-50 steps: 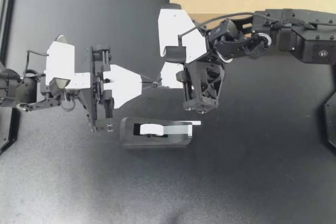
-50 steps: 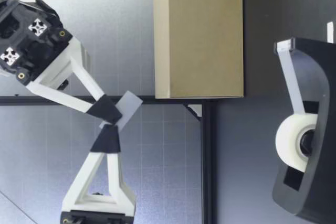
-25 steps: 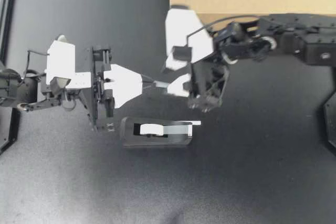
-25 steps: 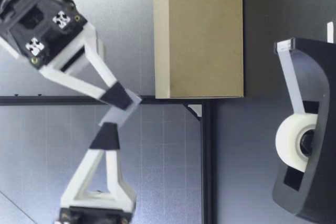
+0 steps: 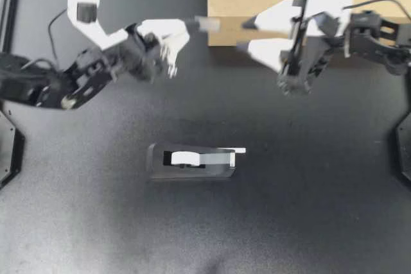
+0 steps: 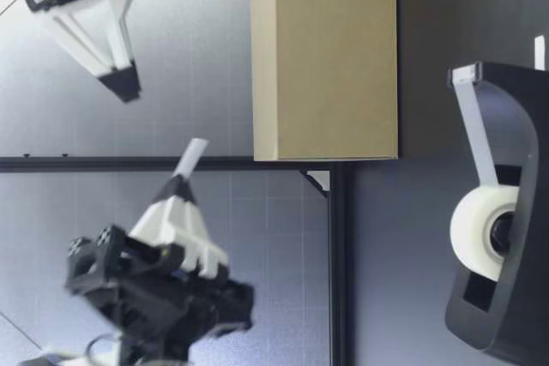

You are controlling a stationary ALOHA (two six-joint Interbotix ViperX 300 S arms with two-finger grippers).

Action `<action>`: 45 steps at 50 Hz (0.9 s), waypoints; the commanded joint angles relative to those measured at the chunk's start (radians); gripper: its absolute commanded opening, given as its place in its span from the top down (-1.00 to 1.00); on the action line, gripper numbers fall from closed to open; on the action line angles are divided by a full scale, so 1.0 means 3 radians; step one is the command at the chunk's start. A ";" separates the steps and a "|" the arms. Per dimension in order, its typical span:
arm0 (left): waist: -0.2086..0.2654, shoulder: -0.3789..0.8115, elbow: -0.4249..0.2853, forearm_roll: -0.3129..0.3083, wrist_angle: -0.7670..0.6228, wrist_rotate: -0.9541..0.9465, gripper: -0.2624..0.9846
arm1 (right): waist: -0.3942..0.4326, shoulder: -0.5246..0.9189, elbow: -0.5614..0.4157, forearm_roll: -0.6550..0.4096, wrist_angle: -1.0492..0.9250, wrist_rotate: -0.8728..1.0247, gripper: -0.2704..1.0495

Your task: Cut a small piece of tape from the tape dispenser then place it on the cardboard box's edge.

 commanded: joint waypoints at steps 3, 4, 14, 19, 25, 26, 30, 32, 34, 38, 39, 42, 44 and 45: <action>0.0220 0.0169 -0.0133 0.0015 -0.0056 -0.0532 0.73 | -0.0087 -0.0051 0.0051 0.0026 -0.0383 0.0005 0.25; 0.0245 0.0199 -0.0133 0.0020 -0.0056 -0.0603 0.73 | -0.0097 -0.0041 0.0056 0.0026 -0.0414 0.0005 0.30; 0.0383 0.0409 -0.0225 0.0112 -0.0072 -0.1012 0.73 | -0.0184 0.0184 0.0031 0.0036 -0.0665 -0.0005 0.64; 0.0409 0.0470 -0.0266 0.0128 -0.0072 -0.1069 0.73 | -0.0194 0.0327 -0.0015 0.0036 -0.0721 -0.0005 0.73; 0.0424 0.0511 -0.0291 0.0128 -0.0046 -0.1074 0.73 | -0.0251 0.0532 -0.0112 0.0036 -0.0706 -0.0010 0.75; 0.0424 0.0516 -0.0291 0.0128 -0.0046 -0.1074 0.73 | -0.0256 0.0568 -0.0128 0.0036 -0.0706 -0.0010 0.75; 0.0430 0.0537 -0.0291 0.0118 -0.0041 -0.1079 0.73 | -0.0281 0.0695 -0.0199 0.0031 -0.0701 -0.0015 0.75; 0.0430 0.0552 -0.0291 0.0112 -0.0041 -0.1079 0.73 | -0.0297 0.0757 -0.0235 0.0031 -0.0695 -0.0015 0.75; 0.0435 0.0573 -0.0297 0.0112 -0.0041 -0.1084 0.73 | -0.0312 0.0813 -0.0271 0.0031 -0.0685 -0.0020 0.75; 0.0440 0.0598 -0.0297 0.0107 -0.0041 -0.1084 0.73 | -0.0343 0.0926 -0.0343 0.0031 -0.0649 -0.0020 0.75; 0.0440 0.0598 -0.0297 0.0107 -0.0041 -0.1084 0.73 | -0.0353 0.0946 -0.0358 0.0026 -0.0634 -0.0020 0.75; 0.0440 0.0608 -0.0297 0.0107 -0.0031 -0.1084 0.73 | -0.0363 0.1012 -0.0399 0.0026 -0.0583 -0.0026 0.75; 0.0445 0.0614 -0.0297 0.0107 -0.0015 -0.1084 0.73 | -0.0373 0.1048 -0.0430 0.0026 -0.0542 -0.0031 0.75; 0.0440 0.0619 -0.0297 0.0107 -0.0015 -0.1084 0.73 | -0.0373 0.1074 -0.0440 0.0026 -0.0527 -0.0036 0.75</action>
